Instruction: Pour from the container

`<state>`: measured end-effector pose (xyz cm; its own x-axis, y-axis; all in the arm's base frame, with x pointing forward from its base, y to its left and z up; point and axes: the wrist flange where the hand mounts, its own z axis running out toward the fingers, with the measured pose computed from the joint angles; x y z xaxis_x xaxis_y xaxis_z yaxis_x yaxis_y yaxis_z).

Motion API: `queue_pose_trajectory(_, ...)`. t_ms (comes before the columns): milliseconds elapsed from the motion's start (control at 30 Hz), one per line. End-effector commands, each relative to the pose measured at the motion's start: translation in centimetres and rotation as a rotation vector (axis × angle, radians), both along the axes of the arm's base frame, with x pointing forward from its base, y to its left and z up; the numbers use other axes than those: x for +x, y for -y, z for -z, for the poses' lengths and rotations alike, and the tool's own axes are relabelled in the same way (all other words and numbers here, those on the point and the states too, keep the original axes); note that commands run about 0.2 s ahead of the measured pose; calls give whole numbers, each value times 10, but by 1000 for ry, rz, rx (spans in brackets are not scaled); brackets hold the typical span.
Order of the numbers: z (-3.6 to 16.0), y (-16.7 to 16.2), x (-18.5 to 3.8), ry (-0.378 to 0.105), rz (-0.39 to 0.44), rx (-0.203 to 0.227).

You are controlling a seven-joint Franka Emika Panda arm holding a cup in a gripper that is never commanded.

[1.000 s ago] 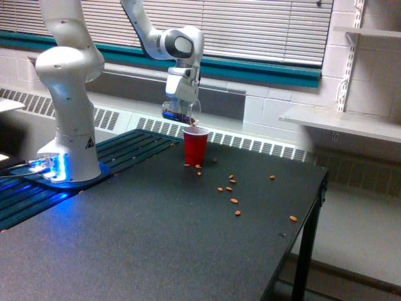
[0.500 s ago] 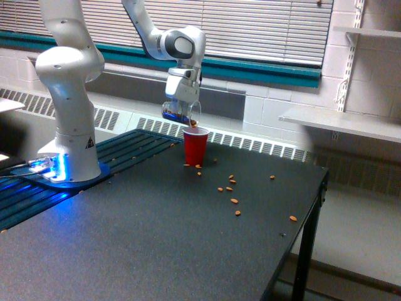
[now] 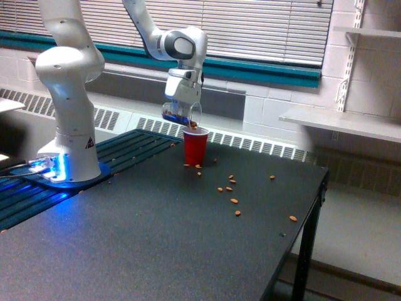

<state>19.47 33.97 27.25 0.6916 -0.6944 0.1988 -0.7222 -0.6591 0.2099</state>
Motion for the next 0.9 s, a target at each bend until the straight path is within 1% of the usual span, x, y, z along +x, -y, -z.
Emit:
queue_pose_trajectory(33,-2,-1,-4,-15,-11,19)
queue_pose_trajectory(133,-1,-1,-8,-30,-12,25)
queue_pose_trajectory(433,-2,-5,-20,-53,-35,39)
queue_pose_trajectory(900,-1,3,-16,-65,-41,42)
